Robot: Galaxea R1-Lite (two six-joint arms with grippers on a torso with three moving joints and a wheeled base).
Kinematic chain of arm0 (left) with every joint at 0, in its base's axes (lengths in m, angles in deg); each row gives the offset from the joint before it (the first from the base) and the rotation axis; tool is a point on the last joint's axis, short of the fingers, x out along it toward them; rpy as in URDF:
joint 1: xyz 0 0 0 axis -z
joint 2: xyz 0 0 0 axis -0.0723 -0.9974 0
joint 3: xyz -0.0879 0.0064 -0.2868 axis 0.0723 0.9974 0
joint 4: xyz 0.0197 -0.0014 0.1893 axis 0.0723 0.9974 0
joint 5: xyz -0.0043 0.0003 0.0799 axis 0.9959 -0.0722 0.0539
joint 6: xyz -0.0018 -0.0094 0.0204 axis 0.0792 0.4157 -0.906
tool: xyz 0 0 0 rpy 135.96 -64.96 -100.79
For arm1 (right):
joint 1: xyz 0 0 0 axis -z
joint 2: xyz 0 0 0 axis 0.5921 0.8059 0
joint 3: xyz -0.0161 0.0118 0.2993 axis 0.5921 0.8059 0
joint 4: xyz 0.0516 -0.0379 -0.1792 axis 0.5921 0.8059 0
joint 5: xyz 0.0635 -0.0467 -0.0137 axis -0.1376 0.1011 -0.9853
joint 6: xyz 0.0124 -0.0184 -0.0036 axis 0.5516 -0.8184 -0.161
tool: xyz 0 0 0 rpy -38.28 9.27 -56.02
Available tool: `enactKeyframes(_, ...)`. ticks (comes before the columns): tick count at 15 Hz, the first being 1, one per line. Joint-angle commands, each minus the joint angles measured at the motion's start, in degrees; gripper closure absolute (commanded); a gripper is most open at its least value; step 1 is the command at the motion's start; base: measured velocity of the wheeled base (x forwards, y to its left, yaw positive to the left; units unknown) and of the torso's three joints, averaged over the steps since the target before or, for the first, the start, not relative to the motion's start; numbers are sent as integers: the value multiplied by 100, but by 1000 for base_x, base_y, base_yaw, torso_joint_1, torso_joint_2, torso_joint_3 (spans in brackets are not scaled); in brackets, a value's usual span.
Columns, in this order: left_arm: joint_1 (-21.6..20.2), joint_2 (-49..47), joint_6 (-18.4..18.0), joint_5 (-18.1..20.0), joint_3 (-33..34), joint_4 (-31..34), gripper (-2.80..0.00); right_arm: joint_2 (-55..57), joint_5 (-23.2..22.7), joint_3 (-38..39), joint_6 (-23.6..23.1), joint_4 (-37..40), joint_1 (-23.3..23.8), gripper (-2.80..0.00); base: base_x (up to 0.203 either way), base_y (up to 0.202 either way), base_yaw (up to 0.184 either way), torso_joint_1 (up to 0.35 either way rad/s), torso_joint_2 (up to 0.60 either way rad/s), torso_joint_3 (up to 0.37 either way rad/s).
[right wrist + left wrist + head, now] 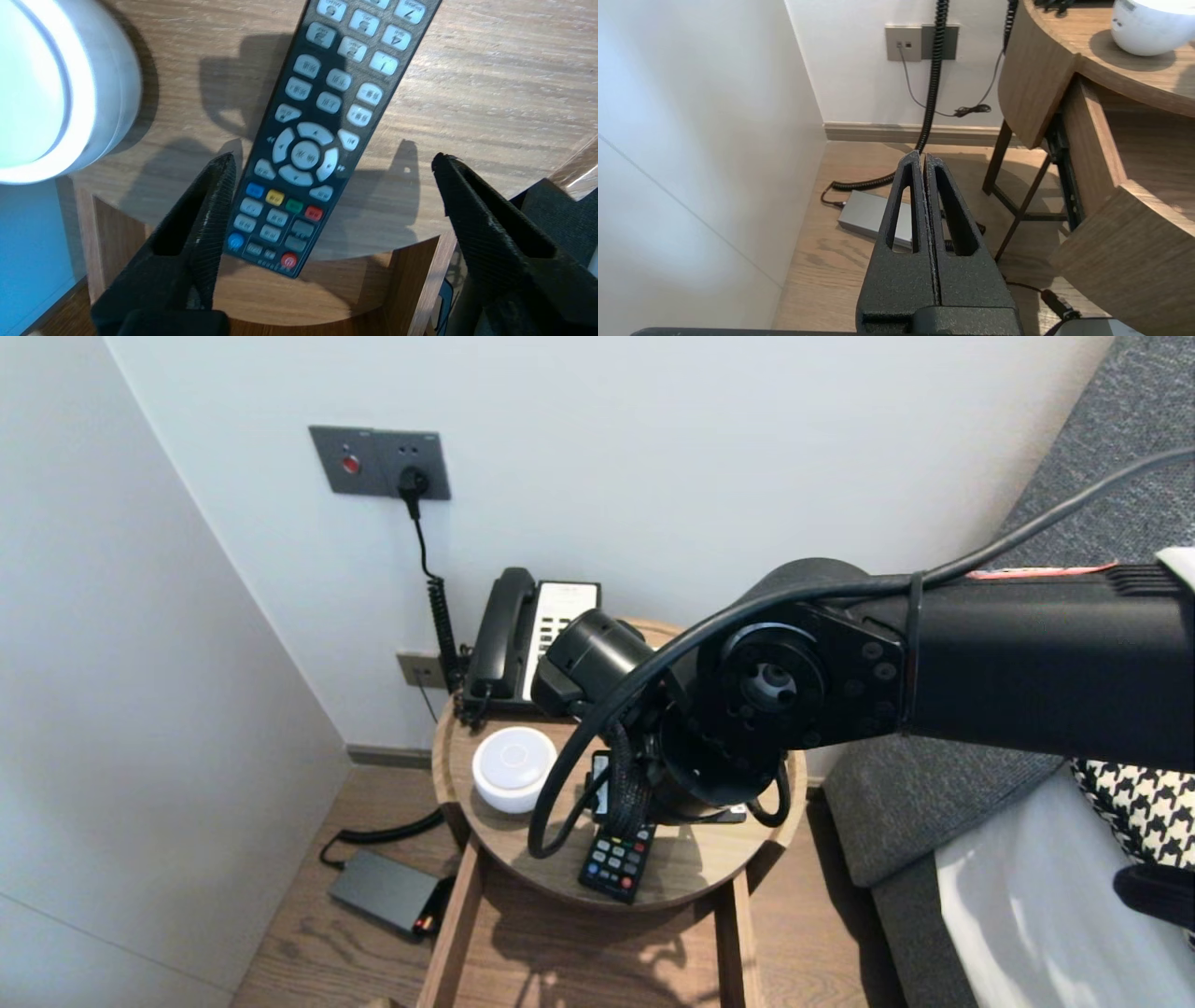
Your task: Put the remote controls on the table in the drawer one by one
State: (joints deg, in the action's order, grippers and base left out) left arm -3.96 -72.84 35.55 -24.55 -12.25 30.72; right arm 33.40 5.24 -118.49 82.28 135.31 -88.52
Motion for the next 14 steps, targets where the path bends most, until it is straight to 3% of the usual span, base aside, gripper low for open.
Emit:
enactKeyframes(1,-1,1,1,4,70,-5,0,35,19,-5,25,16,18,-280,0,0,0,0,0,0)
enactKeyframes(14,-1,1,1,2,70,-5,0,333,221,-5,-28,-362,120,-280,0,0,0,0,0,0)
